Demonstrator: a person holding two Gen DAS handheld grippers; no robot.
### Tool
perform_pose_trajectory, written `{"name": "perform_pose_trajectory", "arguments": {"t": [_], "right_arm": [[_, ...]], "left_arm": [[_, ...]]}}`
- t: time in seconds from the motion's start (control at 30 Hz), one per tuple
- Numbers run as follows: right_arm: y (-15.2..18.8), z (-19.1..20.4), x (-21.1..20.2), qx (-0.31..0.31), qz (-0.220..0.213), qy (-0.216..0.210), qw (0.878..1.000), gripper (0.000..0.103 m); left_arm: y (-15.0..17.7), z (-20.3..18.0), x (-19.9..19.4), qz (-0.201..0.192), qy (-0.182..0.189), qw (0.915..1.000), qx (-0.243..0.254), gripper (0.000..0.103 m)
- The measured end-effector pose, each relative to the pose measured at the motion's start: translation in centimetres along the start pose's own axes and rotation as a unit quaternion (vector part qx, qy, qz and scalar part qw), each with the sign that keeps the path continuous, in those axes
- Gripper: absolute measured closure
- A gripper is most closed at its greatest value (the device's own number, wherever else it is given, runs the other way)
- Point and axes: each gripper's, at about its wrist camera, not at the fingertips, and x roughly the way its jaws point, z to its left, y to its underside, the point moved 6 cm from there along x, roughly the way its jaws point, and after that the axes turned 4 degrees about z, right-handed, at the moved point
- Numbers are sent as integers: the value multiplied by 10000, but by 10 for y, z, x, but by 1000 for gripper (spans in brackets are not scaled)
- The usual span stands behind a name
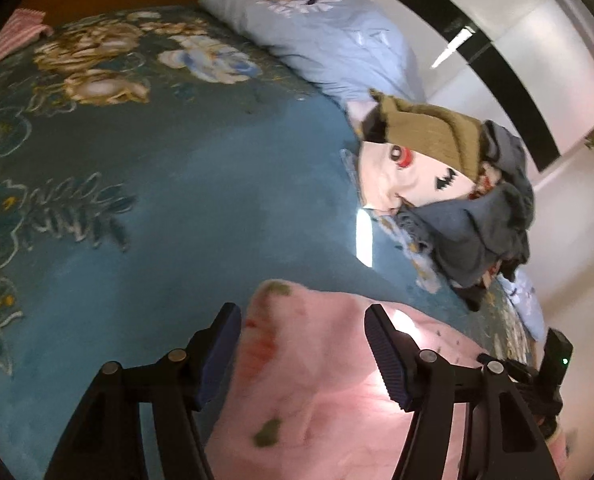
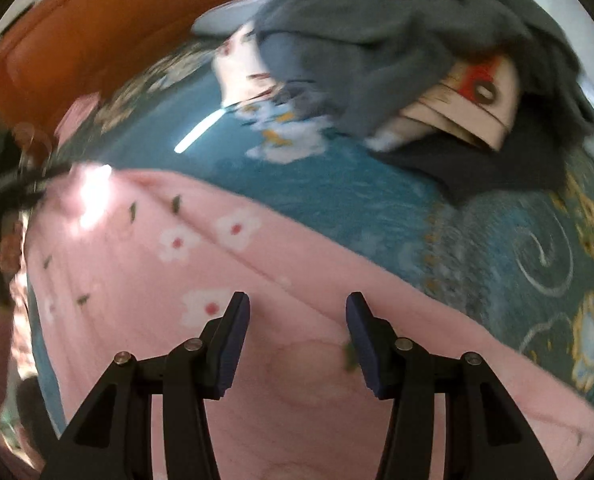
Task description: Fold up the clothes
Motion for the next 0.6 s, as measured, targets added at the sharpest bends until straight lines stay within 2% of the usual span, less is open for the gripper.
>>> {"name": "perform_pose_trajectory", "arguments": {"t": [0.1,0.2,0.27,0.33,0.37,0.43,0.53,0.6], "right_arm": [[-8,11,9,-289,148,88,9994,52],[-14,20,19,-543,286,168,9980,53],[-14,27,22,-730,367,217,9964,62],[-13,34,18,-883,386,232,9951,88],[-12,38,15,-954,385,269,9943,93],[-8,45,12,-1045,401,334,9932,98],[-9,50,5,-982,338,281,9942,100],[-25,41,-10,-830,46,366,9959,100]], "left_arm": [[1,-3,2,-13,-8,10000,66,66],[2,-4,-1,-65,-7,9999,107,71],[3,-5,-4,-93,31,9998,148,75],[4,-8,-7,-144,64,9997,195,80],[4,-9,-9,-180,81,9996,213,83],[4,-12,-14,-301,101,9992,232,87],[-1,-17,-26,-606,109,9978,258,90],[-9,-20,-38,-839,120,9961,251,90]]}}
